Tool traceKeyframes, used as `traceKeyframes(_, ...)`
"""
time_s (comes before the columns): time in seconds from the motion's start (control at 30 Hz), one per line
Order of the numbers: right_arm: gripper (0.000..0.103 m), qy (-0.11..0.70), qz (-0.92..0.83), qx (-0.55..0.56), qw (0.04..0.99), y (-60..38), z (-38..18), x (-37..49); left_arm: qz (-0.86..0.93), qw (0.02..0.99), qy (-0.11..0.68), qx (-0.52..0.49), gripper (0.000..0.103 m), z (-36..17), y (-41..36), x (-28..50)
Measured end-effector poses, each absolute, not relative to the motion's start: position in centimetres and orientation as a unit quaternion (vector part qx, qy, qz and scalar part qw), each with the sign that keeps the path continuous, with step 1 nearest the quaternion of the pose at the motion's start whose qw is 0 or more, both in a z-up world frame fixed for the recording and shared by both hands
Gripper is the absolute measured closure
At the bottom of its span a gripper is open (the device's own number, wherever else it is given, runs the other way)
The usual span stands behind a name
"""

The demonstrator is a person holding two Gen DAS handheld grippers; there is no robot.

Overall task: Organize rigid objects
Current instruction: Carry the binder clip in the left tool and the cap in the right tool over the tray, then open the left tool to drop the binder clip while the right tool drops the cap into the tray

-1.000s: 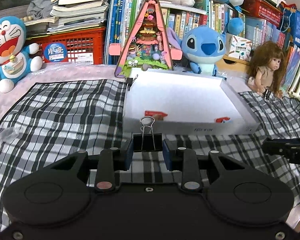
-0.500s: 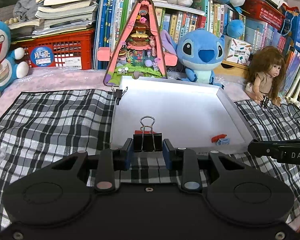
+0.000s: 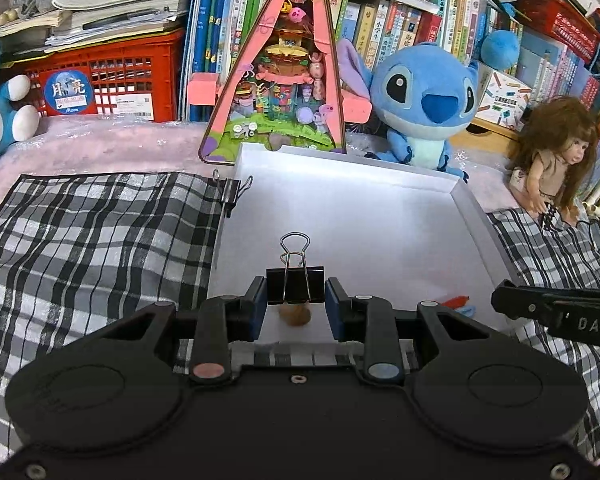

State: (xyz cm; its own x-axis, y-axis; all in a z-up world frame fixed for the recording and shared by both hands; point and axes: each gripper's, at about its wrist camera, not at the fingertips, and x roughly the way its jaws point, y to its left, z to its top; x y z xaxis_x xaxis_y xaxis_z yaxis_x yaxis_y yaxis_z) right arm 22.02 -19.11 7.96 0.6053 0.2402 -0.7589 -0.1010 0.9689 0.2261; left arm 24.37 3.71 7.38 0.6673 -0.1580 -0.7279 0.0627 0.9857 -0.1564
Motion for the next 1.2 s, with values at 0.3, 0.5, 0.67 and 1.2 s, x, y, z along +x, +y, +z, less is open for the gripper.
traceKeyframes(0.3,0.065,0.440,0.078,0.056,0.893,-17.4,6.6,24.8,-0.048,0.903,0.421,-0.064,0.074,5.9,2.9,27.4)
traceKeyframes(0.5,0.065,0.446,0.069,0.047,0.891,-16.7,5.2,26.6,-0.037,0.905,0.422,-0.045,0.074,4.5,2.2,28.6)
traceKeyframes(0.67,0.065,0.450,0.064,0.028,0.890,-16.2,4.0,27.4,-0.033,0.909,0.415,-0.015,0.074,3.7,1.5,29.0)
traceKeyframes(1.2,0.065,0.457,0.061,-0.010,0.888,-15.5,2.5,27.7,-0.024,0.905,0.424,-0.008,0.074,2.5,1.6,29.6)
